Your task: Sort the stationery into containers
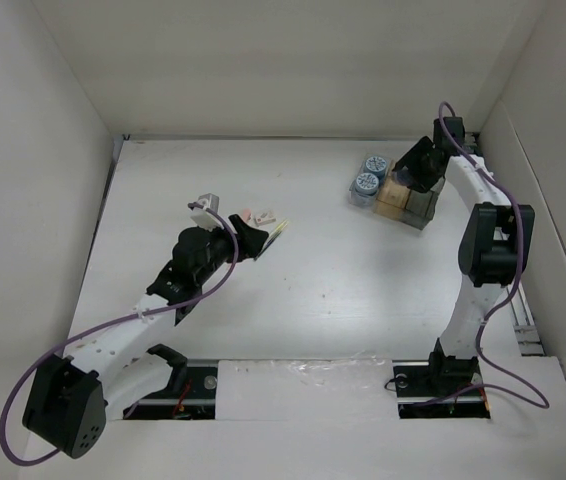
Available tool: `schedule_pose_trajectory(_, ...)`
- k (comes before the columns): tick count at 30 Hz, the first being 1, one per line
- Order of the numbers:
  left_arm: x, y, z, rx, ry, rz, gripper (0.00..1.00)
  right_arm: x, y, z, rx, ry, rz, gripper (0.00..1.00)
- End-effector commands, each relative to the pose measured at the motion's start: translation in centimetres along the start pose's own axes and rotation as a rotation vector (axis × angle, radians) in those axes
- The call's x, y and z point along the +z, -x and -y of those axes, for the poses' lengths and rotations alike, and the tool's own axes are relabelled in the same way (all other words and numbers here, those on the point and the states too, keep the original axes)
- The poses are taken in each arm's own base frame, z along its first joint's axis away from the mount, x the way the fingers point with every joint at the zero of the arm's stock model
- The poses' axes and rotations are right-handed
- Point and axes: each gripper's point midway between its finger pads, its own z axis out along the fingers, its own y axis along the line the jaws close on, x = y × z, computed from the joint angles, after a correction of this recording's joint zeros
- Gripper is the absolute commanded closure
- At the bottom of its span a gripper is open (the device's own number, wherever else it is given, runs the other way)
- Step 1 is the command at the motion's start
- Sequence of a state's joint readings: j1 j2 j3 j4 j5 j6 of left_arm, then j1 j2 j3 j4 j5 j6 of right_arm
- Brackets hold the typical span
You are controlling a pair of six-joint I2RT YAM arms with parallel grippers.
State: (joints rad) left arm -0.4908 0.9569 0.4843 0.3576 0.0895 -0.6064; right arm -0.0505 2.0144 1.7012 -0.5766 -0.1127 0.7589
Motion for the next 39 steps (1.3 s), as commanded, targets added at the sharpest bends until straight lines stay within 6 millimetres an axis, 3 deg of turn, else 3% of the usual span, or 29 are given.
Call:
schedule_pose_trajectory(1,0.1,1.4,1.4,0.012,-0.046,0.044,0.34,-0.8,1.6,-2.3,-0.005,0.057,0.053,0.40)
schedule_pose_trajectory(11,0.2,1.4,1.3,0.012,-0.046,0.044,0.34,0.6,1.5,-1.3,0.019,0.025,0.061,0.36)
schedule_pose_trajectory(22,0.5,1.5,0.8,0.011,-0.017,0.055,0.34,1.8,1.9,-1.2,0.047,0.019,0.080,0.10)
schedule_pose_trajectory(23,0.5,1.5,0.8,0.011,-0.017,0.055,0.34,0.6,2.8,-2.3,0.043,0.054,0.113,0.10)
schedule_pose_trajectory(29,0.5,1.7,-0.9,0.018,0.066,0.075,0.36,-3.4,2.3,-5.0,0.021,0.183,0.161,0.10)
schedule_pose_trajectory(30,0.7,1.9,-1.1,0.018,0.083,0.079,0.37,-5.5,2.4,-6.3,0.008,0.224,0.187,0.11)
schedule_pose_trajectory(32,0.9,1.9,-2.2,0.019,0.145,0.082,0.42,-7.2,2.1,-7.1,-0.005,0.258,0.214,0.21)
schedule_pose_trajectory(33,0.9,2.4,-2.2,0.010,0.159,0.096,0.45,-9.1,1.5,-8.0,-0.019,0.300,0.235,0.30)
schedule_pose_trajectory(34,1.1,2.5,-2.7,0.012,0.190,0.091,0.51,-10.1,1.0,-8.4,-0.028,0.321,0.243,0.56)
schedule_pose_trajectory(35,1.4,2.4,-3.7,0.006,0.241,0.091,0.54,-10.9,0.7,-8.6,-0.034,0.333,0.258,0.68)
schedule_pose_trajectory(36,1.7,2.4,-4.8,0.001,0.311,0.092,0.60,-12.6,-0.5,-9.1,-0.051,0.370,0.277,0.86)
schedule_pose_trajectory(37,1.8,2.9,-4.4,-0.001,0.304,0.103,0.60,-13.5,-1.4,-9.3,-0.052,0.393,0.278,0.86)
schedule_pose_trajectory(38,2.0,2.4,-5.8,0.000,0.373,0.087,0.64,-14.1,-2.1,-9.3,-0.058,0.402,0.289,0.99)
schedule_pose_trajectory(39,2.1,2.4,-6.4,0.005,0.405,0.086,0.64,-14.8,-3.8,-9.9,-0.069,0.431,0.279,1.00)
